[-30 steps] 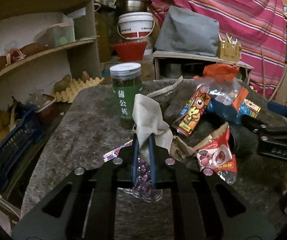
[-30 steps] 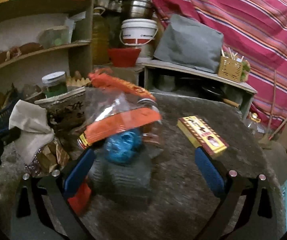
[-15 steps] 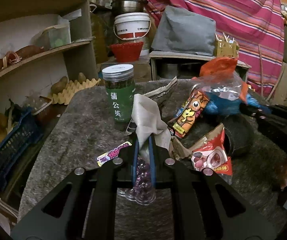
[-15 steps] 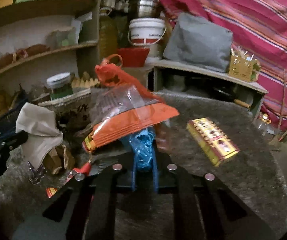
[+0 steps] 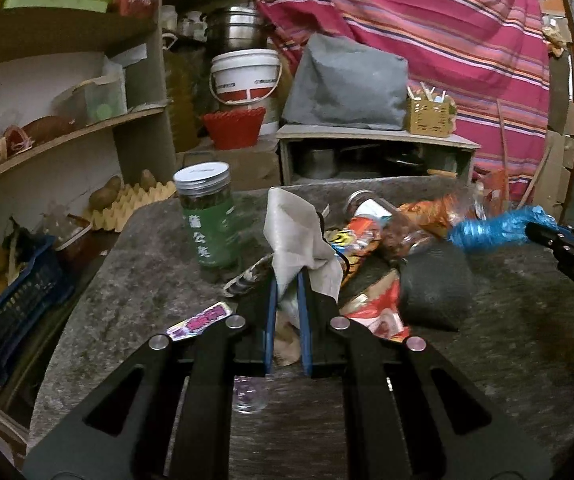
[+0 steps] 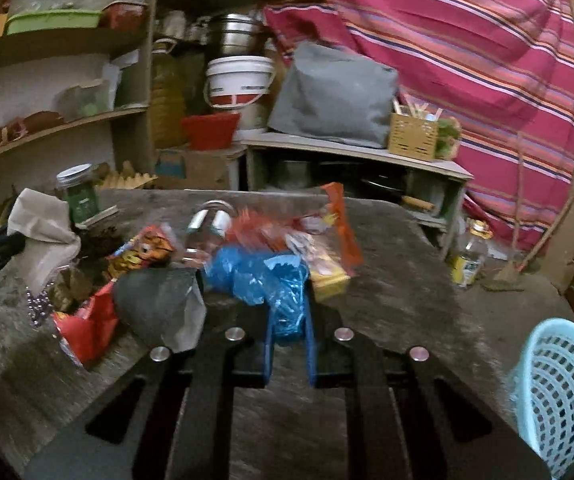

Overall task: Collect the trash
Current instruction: 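Grasp the blue plastic bag with the right tool while the left holds the cloth, then carry the cloth and blue bag to the basket and release both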

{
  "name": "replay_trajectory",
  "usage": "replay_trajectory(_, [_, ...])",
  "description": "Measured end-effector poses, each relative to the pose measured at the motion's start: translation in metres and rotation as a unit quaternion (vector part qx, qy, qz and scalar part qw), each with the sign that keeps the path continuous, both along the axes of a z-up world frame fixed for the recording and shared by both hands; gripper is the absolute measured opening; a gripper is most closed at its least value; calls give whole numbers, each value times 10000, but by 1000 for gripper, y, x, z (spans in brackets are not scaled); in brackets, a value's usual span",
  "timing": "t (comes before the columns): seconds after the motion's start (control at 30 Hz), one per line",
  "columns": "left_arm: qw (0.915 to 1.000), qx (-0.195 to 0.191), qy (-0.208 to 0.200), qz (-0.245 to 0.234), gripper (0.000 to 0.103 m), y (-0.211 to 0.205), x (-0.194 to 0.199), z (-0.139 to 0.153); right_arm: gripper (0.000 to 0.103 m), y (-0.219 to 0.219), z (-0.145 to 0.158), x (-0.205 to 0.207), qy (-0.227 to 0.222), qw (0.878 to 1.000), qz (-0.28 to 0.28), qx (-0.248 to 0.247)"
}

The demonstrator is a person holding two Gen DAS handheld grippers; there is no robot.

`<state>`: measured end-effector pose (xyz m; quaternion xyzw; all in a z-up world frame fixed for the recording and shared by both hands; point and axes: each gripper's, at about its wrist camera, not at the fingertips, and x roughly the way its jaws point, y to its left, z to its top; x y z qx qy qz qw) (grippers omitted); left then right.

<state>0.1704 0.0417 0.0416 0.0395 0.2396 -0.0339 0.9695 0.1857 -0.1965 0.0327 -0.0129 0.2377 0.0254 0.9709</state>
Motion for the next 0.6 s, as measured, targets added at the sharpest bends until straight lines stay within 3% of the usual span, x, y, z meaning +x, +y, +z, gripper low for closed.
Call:
replay_trajectory(0.43, [9988, 22, -206, -433, 9, -59, -15, 13, 13, -61, 11, -34, -281, 9991, -306, 32])
replay_trajectory(0.6, [9988, 149, -275, -375, 9, -84, -14, 16, 13, -84, 18, -44, -370, 9985, -370, 182])
